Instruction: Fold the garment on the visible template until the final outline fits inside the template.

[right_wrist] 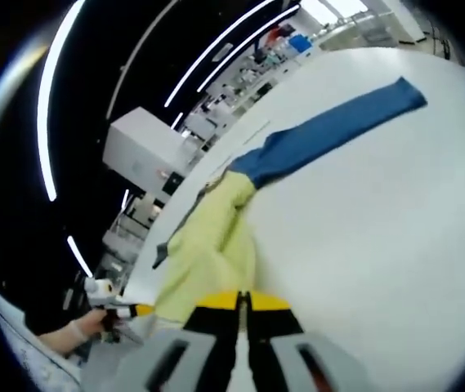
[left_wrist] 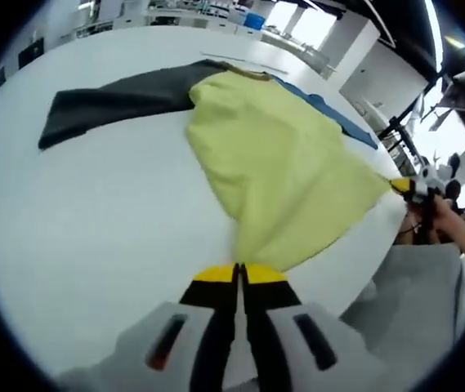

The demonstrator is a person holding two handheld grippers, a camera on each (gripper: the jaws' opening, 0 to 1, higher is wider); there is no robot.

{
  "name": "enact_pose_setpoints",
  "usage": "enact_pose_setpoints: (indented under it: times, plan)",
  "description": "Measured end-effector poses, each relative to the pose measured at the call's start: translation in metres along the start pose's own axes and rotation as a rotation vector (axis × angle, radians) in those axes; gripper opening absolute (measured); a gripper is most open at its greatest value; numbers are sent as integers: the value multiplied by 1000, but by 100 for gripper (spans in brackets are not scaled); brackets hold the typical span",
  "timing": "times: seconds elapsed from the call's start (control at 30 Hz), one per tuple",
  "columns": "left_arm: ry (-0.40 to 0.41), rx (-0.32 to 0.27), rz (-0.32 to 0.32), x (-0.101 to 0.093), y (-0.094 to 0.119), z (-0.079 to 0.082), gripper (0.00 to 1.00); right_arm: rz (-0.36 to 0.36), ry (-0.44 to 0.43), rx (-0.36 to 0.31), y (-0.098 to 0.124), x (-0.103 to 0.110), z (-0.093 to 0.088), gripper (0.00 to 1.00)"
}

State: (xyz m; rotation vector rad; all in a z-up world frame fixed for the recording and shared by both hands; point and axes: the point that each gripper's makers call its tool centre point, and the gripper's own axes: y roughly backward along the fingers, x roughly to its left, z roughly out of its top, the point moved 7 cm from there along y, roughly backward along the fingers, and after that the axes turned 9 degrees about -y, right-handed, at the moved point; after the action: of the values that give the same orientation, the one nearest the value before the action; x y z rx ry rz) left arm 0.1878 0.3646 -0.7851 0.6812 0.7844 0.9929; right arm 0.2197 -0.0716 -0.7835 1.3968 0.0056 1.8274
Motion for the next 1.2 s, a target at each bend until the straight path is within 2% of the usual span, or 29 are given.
enact_pose_setpoints:
  times: [0.13,0.2,0.27,0.4,0.67,0.83,0.9,1.07,1.13,1.2]
  plan:
    - [20,22,-7,1,2,-4,0,0,-18,45,3,0,-17,0]
    - [24,28,-6,7,5,-7,0,-7,1,88,5,-1,-28,0]
    - [26,33,-6,12,6,-7,0,-15,2,102,5,-3,-34,0]
    - [21,47,-4,11,8,-9,0,-19,3,137,7,-3,-43,0]
    - [1,83,-10,14,12,-14,0,-44,79,253,2,-3,-59,0]
    - [13,87,-16,16,12,-15,0,-45,83,238,2,-2,-58,0]
    - [10,92,-17,19,13,-15,0,-70,124,220,5,-4,-54,0]
    - [20,90,-19,23,14,-16,0,-83,132,199,11,-5,-48,0]
    - [37,88,-24,26,14,-17,0,-89,145,172,12,-3,-46,0]
    - [39,86,-25,23,13,-17,0,-87,143,181,10,-4,-47,0]
